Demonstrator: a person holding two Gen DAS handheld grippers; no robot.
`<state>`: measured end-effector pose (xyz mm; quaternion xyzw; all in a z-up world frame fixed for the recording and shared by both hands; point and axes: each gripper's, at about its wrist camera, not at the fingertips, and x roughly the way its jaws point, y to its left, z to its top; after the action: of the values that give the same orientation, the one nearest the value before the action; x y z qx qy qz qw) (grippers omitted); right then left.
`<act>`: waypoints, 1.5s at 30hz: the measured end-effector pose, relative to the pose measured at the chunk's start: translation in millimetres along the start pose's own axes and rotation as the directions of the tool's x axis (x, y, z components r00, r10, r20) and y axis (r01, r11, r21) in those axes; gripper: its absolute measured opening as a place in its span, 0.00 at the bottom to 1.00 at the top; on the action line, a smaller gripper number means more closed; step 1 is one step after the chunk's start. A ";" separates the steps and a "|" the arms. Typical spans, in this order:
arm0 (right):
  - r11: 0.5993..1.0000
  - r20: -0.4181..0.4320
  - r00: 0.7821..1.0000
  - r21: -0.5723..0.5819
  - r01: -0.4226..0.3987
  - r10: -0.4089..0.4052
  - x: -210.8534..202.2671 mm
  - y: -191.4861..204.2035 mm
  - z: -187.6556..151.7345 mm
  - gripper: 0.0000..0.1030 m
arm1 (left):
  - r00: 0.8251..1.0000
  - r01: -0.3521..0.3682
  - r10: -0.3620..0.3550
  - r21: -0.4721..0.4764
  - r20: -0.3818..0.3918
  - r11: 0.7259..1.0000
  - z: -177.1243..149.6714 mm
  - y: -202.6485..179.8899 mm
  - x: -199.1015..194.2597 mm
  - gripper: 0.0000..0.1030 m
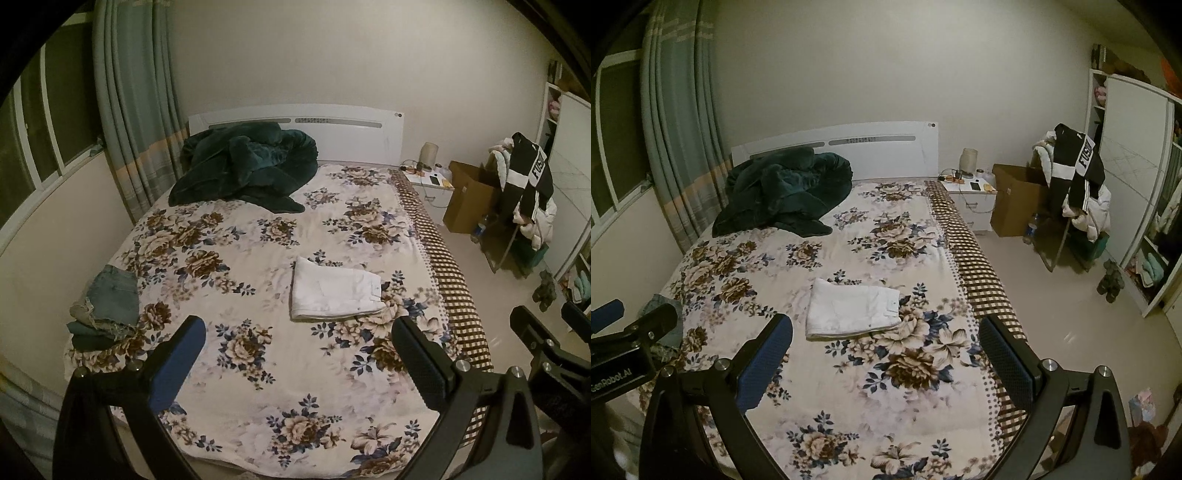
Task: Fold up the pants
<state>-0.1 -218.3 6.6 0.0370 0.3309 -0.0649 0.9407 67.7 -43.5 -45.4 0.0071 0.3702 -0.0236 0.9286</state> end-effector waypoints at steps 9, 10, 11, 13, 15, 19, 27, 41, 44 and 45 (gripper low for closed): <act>1.000 -0.025 0.999 0.005 -0.025 0.025 9.9 -3.1 -5.2 1.00 | 1.000 -0.015 0.015 0.007 0.003 1.000 -2.3 -1.5 -3.8 1.00; 1.000 -0.025 0.999 0.006 -0.027 0.027 10.8 -3.3 -6.5 1.00 | 1.000 -0.015 0.015 0.007 0.003 1.000 -3.0 -2.4 -5.0 1.00; 1.000 -0.025 0.999 0.006 -0.027 0.027 10.5 -4.2 -6.6 1.00 | 1.000 -0.016 0.016 0.006 0.004 1.000 -2.5 -1.9 -4.4 1.00; 1.000 -0.024 0.999 0.002 -0.028 0.028 11.1 -4.9 -5.7 1.00 | 1.000 -0.012 0.012 0.006 0.004 1.000 -2.4 -1.8 -4.4 1.00; 1.000 -0.024 0.999 0.001 -0.030 0.030 10.6 -5.9 -5.9 1.00 | 1.000 -0.012 0.012 0.005 0.001 1.000 -2.5 -0.4 -4.9 1.00; 1.000 -0.024 0.999 0.003 -0.027 0.027 9.2 -2.7 -8.2 1.00 | 1.000 -0.014 0.014 0.003 -0.003 1.000 -1.8 0.9 -6.8 1.00; 1.000 -0.025 0.999 0.005 -0.027 0.027 7.9 0.9 -10.4 1.00 | 1.000 -0.019 0.019 0.004 0.000 1.000 -2.8 3.5 -10.1 1.00; 0.999 -0.021 0.999 -0.006 -0.041 0.040 9.4 4.1 -3.8 1.00 | 0.999 -0.041 0.041 -0.001 0.012 0.999 -6.3 -3.6 -22.1 1.00; 0.999 -0.020 0.999 -0.001 -0.041 0.041 8.5 4.7 -4.9 1.00 | 0.999 -0.044 0.044 -0.004 0.012 0.999 -4.9 -4.5 -24.9 1.00; 0.999 -0.020 0.999 -0.002 -0.041 0.041 8.8 4.8 -2.5 1.00 | 0.999 -0.041 0.041 -0.001 0.012 0.999 -5.1 -3.9 -23.5 1.00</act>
<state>5.9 -214.1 -0.8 0.0431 0.3395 -0.0447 0.9386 47.0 -46.3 -32.9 0.0141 0.3644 -0.0043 0.9311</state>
